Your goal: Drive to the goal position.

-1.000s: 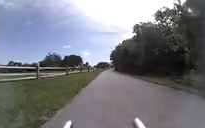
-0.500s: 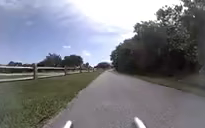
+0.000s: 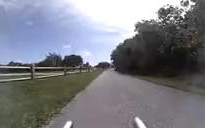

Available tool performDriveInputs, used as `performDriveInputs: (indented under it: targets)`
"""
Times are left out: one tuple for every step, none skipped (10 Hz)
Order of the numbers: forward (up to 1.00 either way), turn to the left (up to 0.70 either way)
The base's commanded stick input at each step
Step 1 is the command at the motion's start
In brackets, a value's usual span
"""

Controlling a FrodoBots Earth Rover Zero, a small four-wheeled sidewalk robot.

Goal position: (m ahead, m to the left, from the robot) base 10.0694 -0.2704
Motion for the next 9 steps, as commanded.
performDriveInputs:
  targets:
    - [0.5,0.0]
    - [0.5,0.0]
    - [0.5,0.0]
    - [0.5,0.0]
    - [0.5,0.0]
    - [0.5,0.0]
    - [0.5,0.0]
    - [0.5,0.0]
    - [0.5,-0.31]
